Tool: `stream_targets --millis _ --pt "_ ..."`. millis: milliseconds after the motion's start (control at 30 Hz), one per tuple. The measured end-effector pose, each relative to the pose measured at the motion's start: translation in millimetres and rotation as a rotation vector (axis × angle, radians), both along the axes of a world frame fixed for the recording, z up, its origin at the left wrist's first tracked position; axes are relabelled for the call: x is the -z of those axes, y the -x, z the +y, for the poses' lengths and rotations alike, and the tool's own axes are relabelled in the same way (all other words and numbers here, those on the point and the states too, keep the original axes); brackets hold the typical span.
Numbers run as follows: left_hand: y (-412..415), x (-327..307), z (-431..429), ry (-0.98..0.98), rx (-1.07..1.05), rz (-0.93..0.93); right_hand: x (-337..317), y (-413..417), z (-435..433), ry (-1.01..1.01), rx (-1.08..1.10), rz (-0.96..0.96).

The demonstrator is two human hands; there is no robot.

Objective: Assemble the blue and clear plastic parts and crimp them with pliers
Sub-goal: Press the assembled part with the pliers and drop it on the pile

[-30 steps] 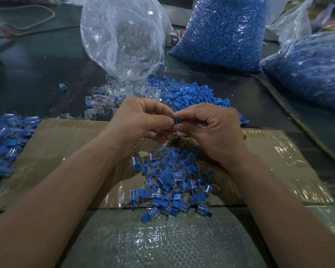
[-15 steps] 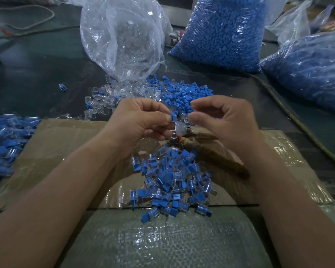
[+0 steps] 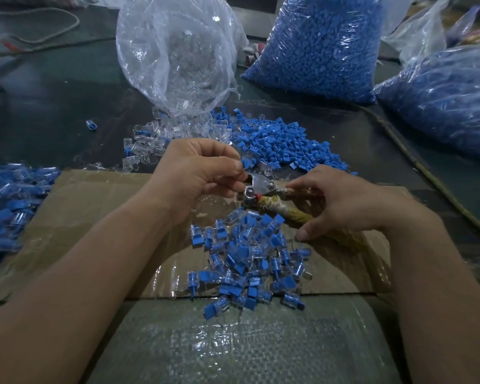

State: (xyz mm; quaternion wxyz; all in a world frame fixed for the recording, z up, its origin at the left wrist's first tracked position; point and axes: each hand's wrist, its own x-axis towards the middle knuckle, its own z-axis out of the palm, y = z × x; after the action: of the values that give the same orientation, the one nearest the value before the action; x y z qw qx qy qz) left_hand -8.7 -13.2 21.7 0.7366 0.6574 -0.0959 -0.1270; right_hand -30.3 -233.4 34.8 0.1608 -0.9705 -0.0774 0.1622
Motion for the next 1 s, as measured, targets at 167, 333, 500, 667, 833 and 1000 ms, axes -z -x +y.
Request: stream_targets --millis 167,333,500,667,833,1000 --pt "-1 1 0 0.0 0.008 0.0 -1 1 7 0.018 0.018 -0.079" --pt "-2 1 1 0.01 -0.006 -0.013 2 -3 18 0.162 -0.001 -0.199" --pt "-3 3 1 0.059 -0.024 -0.017 8 -7 17 0.154 0.031 -0.269" --pt "-5 4 2 0.117 -0.116 -0.031 10 -8 9 0.09 0.104 -0.432" --pt "-5 5 0 0.132 -0.158 -0.065 10 -3 14 -0.095 0.152 -0.495" --pt "-3 6 -3 0.139 -0.164 -0.087 9 3 26 -0.203 0.07 -0.505"
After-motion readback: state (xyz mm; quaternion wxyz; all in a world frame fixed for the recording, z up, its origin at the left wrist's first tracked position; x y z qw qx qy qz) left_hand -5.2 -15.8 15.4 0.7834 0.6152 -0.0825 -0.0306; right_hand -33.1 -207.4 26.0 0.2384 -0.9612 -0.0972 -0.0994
